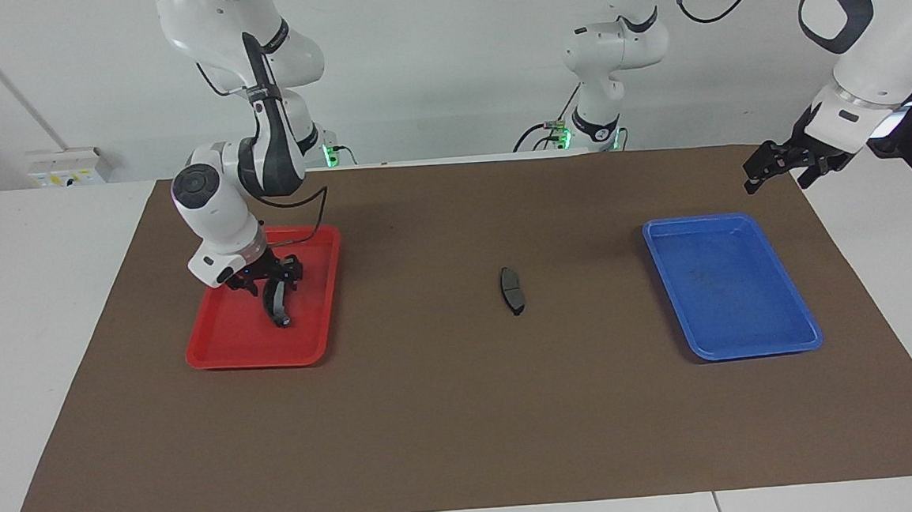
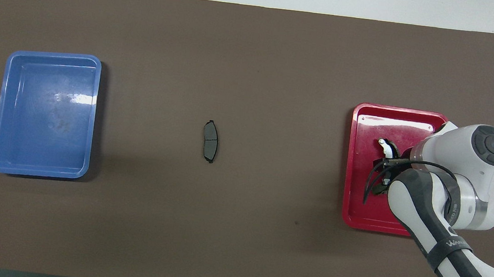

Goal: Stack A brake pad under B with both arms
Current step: 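Reach the right gripper into the red tray and grasp the curved brake pad, then carry the curved pad with the right gripper over the small pad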

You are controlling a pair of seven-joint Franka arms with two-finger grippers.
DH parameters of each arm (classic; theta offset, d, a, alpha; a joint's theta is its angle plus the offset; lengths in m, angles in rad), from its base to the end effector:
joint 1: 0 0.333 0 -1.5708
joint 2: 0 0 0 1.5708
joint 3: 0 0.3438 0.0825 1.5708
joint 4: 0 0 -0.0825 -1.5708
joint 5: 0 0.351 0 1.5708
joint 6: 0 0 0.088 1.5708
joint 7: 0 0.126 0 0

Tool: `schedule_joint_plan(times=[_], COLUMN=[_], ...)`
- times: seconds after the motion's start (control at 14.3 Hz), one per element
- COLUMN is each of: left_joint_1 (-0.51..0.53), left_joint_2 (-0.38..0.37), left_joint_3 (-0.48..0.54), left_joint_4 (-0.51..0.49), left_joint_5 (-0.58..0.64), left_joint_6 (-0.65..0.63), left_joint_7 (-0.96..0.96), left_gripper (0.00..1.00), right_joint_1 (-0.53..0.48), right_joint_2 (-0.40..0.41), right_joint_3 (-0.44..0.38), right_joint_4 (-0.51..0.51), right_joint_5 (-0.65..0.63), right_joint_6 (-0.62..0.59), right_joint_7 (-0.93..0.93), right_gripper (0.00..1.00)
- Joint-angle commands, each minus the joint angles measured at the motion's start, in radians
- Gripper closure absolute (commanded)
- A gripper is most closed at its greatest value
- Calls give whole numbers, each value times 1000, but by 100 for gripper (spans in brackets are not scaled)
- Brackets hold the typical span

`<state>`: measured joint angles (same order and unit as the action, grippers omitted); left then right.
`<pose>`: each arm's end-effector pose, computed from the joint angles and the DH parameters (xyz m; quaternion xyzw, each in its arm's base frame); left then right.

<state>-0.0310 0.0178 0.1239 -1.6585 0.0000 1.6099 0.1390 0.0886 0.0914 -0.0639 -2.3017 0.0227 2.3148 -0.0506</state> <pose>0.5235 0.0482 0.5889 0.9992 -0.0230 -0.0330 0.0027 0.4906 0.0130 0.3344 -0.9988 -0.0296 0.0390 0.0056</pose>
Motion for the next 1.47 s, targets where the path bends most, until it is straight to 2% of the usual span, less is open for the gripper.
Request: schedule_joint_plan(times=[0.0, 0.21, 0.35, 0.49, 0.63, 0.7, 0.77, 0.91, 1.12, 1.26, 1.4], left_joint_1=[10, 11, 11, 11, 11, 11, 11, 10, 11, 11, 10], left_joint_2=[-18, -27, -32, -36, -39, -38, -39, -38, -38, -38, -38], left_joint_3=[-7, -7, -7, -9, -9, -9, -10, -10, -10, -10, -10], left_joint_4=[-9, -7, -4, -3, -7, -7, -7, -7, -7, -7, -7], left_joint_5=[14, 15, 15, 15, 17, 17, 17, 15, 17, 17, 15], left_joint_6=[-13, -13, -24, -44, -44, -42, -38, -30, -30, -30, -30], left_joint_7=[11, 5, 1, -1, 1, 1, 1, 1, 1, 1, 1], left_gripper=[0, 0, 0, 0, 0, 0, 0, 0, 0, 0, 0], right_joint_1=[-21, -27, -24, 29, 167, 251, 317, 422, 535, 571, 597], right_joint_2=[8, 5, 8, 16, 74, 97, 119, 174, 321, 390, 410], right_joint_3=[6, 6, 6, 7, 7, 7, 7, 9, 10, 16, 27], right_joint_4=[-5, -5, 28, 166, 363, 425, 464, 539, 674, 703, 699], right_joint_5=[20, 20, 20, 22, 49, 57, 60, 86, 92, 89, 92], right_joint_6=[18, 11, -39, -205, -354, -370, -362, -357, -331, -252, -193], right_joint_7=[-15, -12, -14, -3, 97, 192, 275, 327, 334, 341, 356], right_gripper=[44, 79, 94, 94, 94, 94, 95, 95, 95, 95, 95])
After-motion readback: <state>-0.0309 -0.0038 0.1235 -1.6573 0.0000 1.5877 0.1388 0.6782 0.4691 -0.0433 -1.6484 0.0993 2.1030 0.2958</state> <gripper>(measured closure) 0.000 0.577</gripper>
